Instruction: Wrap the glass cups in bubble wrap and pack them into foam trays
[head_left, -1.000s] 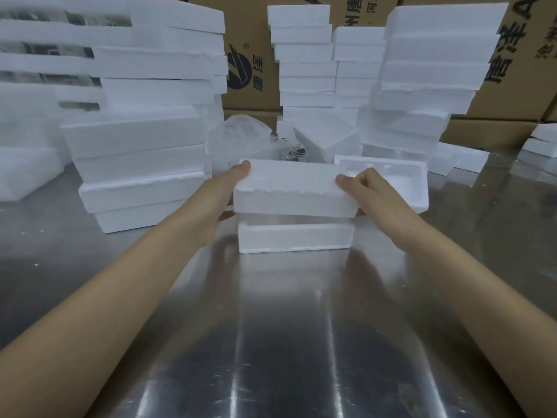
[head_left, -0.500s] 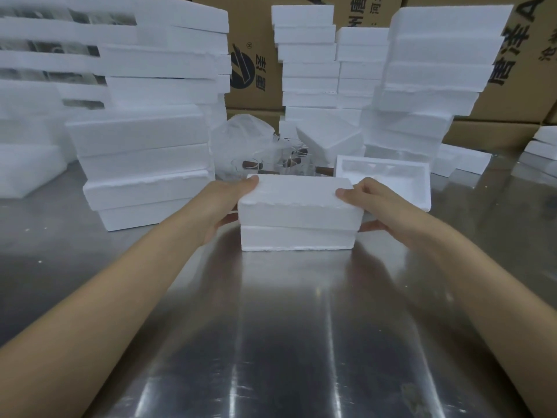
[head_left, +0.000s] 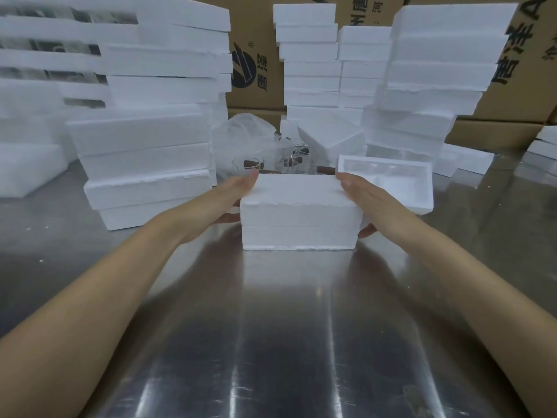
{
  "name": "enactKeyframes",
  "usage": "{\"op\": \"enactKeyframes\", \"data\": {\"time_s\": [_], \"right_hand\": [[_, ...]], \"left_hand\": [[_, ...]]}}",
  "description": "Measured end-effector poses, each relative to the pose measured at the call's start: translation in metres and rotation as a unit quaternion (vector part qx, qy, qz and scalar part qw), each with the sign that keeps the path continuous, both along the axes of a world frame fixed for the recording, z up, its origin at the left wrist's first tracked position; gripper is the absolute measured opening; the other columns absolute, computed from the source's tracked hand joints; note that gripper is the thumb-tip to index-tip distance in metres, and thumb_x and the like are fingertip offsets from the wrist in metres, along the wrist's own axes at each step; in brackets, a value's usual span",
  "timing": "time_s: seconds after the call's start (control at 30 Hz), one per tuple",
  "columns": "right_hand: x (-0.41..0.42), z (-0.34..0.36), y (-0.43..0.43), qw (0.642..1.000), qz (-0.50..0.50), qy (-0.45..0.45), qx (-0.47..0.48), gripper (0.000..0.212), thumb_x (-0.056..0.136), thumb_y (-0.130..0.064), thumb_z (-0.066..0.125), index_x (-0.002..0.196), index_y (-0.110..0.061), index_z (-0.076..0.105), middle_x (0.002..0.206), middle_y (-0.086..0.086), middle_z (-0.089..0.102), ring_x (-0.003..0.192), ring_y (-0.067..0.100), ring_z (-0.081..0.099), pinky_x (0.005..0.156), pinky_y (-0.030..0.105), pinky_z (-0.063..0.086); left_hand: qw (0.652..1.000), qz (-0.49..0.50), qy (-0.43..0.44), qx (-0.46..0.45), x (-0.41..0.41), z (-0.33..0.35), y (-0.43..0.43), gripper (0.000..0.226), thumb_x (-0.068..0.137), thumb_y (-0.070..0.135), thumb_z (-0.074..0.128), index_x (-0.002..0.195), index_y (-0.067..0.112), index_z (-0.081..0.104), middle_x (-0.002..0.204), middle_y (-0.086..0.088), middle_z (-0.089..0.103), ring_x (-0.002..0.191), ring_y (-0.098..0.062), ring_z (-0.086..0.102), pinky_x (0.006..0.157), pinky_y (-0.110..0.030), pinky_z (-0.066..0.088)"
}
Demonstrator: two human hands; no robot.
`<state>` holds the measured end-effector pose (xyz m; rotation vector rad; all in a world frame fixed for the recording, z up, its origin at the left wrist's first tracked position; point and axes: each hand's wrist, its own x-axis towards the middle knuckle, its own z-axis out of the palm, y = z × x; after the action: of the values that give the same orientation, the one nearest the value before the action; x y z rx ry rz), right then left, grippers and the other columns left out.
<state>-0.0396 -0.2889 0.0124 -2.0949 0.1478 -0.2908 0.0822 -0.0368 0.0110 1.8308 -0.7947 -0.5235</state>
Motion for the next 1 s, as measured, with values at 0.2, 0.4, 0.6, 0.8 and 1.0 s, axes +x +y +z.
{"op": "enactKeyframes", "data": {"time_s": [0.2, 0.4, 0.6, 0.8, 1.0], "right_hand": [[0.005, -0.005, -0.007, 1.0, -0.014, 0.014, -0.009, 0.035, 0.096, -0.054, 0.038, 0.131, -0.05, 0.043, 0.118, -0.015, 0.056, 0.095, 0.007, 0.061, 0.062, 0.02, 0.052], [0.009, -0.009, -0.013, 1.0, -0.01, 0.027, 0.002, 0.032, 0.098, -0.05, 0.037, 0.129, -0.049, 0.043, 0.115, -0.014, 0.055, 0.091, 0.003, 0.06, 0.051, 0.013, 0.048], [0.032, -0.011, -0.01, 0.997, -0.059, 0.033, -0.025, 0.03, 0.103, -0.03, 0.036, 0.131, -0.034, 0.044, 0.12, -0.008, 0.056, 0.104, 0.02, 0.059, 0.09, 0.039, 0.048], [0.015, -0.019, -0.023, 0.997, 0.045, -0.036, -0.046, 0.045, 0.106, -0.013, 0.019, 0.151, -0.006, 0.013, 0.159, 0.014, 0.016, 0.145, 0.026, 0.019, 0.11, 0.022, 0.021], [0.005, 0.008, -0.017, 0.962, 0.006, -0.117, 0.246, 0.064, 0.075, -0.073, 0.028, 0.132, -0.049, 0.045, 0.115, -0.007, 0.069, 0.093, 0.02, 0.069, 0.062, 0.028, 0.054]], "left_hand": [[0.99, -0.01, -0.115, 0.084, 0.01, -0.01, 0.0, 0.107, 0.059, 0.042, 0.089, 0.146, 0.031, 0.026, 0.143, 0.014, 0.041, 0.131, -0.009, 0.042, 0.111, -0.038, 0.037], [0.994, -0.025, -0.091, 0.053, 0.016, -0.017, -0.002, 0.091, 0.063, 0.032, 0.085, 0.134, 0.044, 0.03, 0.134, 0.023, 0.044, 0.12, 0.004, 0.045, 0.095, -0.016, 0.042], [0.992, -0.014, -0.12, 0.024, 0.015, -0.019, -0.001, 0.075, 0.065, 0.032, 0.089, 0.111, 0.059, 0.037, 0.115, 0.04, 0.047, 0.101, 0.025, 0.046, 0.073, 0.002, 0.041], [0.992, 0.012, -0.124, 0.024, 0.013, -0.017, -0.001, 0.074, 0.06, 0.035, 0.091, 0.109, 0.057, 0.04, 0.116, 0.036, 0.049, 0.106, 0.016, 0.048, 0.081, -0.008, 0.039], [0.977, 0.082, -0.189, -0.059, -0.006, 0.038, 0.014, 0.091, 0.044, 0.046, 0.092, 0.123, 0.039, 0.046, 0.115, 0.029, 0.058, 0.106, 0.01, 0.055, 0.081, -0.009, 0.046]]}}
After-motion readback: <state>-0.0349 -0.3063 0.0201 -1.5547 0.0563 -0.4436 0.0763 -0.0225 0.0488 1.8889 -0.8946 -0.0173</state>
